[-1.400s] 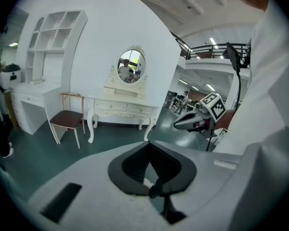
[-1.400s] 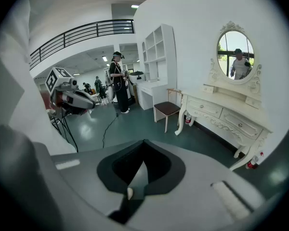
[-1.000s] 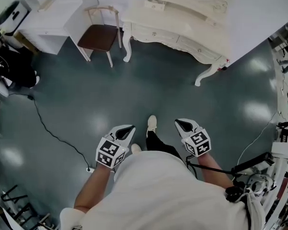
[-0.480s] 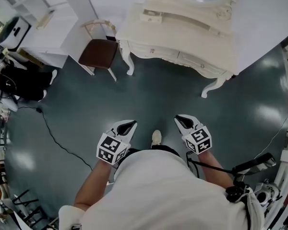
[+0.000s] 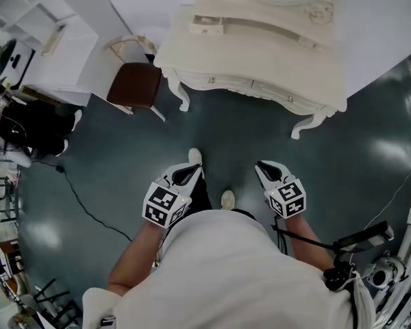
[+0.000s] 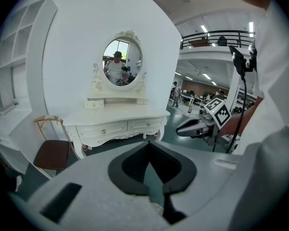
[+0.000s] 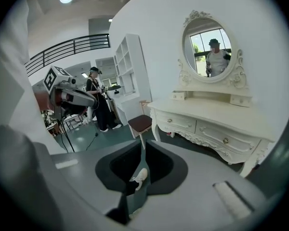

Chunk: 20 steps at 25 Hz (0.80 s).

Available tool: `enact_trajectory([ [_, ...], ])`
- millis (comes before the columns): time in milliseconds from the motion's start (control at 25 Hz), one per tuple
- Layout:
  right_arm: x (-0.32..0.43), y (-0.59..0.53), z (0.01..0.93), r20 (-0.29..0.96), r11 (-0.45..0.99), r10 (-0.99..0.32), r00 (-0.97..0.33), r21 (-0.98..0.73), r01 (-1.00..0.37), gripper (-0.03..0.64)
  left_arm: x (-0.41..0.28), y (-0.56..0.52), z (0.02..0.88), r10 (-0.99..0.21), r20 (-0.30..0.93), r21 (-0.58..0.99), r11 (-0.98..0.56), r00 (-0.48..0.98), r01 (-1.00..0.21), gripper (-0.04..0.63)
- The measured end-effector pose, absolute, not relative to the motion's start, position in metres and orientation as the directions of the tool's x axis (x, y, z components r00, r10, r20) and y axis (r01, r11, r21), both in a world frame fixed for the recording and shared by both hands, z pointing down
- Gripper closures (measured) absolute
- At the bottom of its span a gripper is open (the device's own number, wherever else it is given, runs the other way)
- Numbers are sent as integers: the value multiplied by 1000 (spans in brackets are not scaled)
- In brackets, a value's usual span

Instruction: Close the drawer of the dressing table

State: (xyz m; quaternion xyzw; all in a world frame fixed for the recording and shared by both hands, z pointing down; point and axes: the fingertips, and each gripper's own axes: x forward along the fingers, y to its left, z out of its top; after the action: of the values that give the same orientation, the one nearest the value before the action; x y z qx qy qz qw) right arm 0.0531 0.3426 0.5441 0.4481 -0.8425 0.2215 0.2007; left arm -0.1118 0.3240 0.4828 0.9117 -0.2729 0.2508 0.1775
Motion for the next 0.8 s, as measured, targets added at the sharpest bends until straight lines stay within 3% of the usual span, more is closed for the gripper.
enact_trajectory([
  [120, 60, 311, 545, 538, 470, -683, -493, -194, -861, 615, -107, 283, 489, -396, 545, 191, -800, 739, -569, 586],
  [400, 74, 210, 521, 548, 394, -725, -417, -167, -904, 615, -91, 158, 493, -334, 542, 186, -847, 771, -498, 565],
  [800, 66, 86, 504, 546, 274, -772, -327, -178, -945, 615, -98, -7, 498, -289, 539, 182, -877, 791, -445, 594],
])
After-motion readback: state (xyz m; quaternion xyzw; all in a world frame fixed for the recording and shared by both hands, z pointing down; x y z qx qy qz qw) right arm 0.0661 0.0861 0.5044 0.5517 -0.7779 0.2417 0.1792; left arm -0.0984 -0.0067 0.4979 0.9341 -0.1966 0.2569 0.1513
